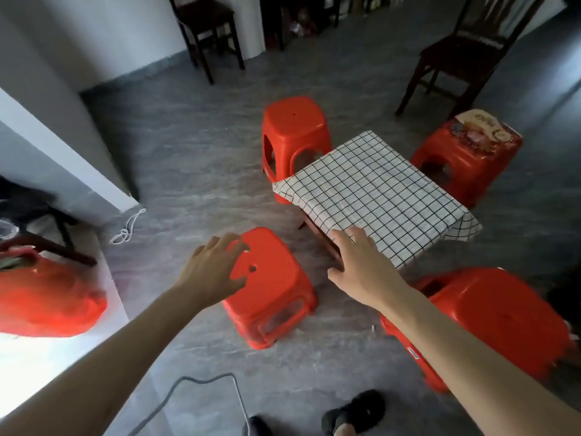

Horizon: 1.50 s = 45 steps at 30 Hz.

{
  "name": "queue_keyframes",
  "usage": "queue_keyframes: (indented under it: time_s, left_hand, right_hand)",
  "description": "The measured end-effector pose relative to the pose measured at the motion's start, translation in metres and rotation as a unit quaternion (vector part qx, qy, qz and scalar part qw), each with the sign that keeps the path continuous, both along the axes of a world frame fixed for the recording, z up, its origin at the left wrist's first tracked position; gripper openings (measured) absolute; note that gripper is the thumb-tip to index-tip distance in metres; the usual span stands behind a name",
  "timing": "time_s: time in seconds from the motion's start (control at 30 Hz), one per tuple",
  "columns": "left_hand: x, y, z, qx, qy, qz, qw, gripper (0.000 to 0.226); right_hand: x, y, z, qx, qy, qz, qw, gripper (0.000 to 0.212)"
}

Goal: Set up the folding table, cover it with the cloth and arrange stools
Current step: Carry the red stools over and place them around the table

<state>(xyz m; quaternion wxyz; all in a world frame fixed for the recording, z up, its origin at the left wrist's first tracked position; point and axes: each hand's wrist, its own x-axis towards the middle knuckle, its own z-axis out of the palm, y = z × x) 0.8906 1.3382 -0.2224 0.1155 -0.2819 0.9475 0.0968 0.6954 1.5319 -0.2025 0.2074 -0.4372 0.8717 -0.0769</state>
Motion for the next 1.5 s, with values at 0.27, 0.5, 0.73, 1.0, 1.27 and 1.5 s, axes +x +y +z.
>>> queue_keyframes:
  time_s: [0.27, 0.5, 0.73, 1.0, 1.27, 1.5]
  left_hand:
    - [0.087, -0.055, 0.008, 0.007, -0.014, -0.045, 0.999, 0.063]
    - [0.085, -0.116, 0.001, 0.008, -0.012, -0.073, 0.997, 0.063]
    - [0.089, -0.175, -0.014, 0.015, -0.035, -0.074, 0.997, 0.064]
    - [0.064, -0.231, -0.037, 0.029, -0.046, -0.16, 0.986, 0.063]
    - [0.019, -0.3, -0.083, 0.064, -0.036, -0.354, 0.932, 0.067]
    - [0.013, -0.325, -0.155, 0.039, 0.036, -0.534, 0.844, 0.073]
  right_hand:
    - [0.088, -0.051, -0.004, 0.014, -0.025, -0.036, 0.999, 0.073]
    - [0.085, -0.097, -0.032, 0.041, -0.061, -0.085, 0.994, 0.074]
    - [0.075, -0.158, -0.051, 0.073, -0.076, -0.079, 0.991, 0.075]
    - [0.083, -0.194, -0.058, 0.083, -0.096, -0.155, 0.98, 0.074]
    - [0.143, -0.199, -0.09, 0.084, -0.072, -0.331, 0.937, 0.078]
    - [0.227, -0.219, -0.165, 0.073, -0.167, -0.457, 0.871, 0.115]
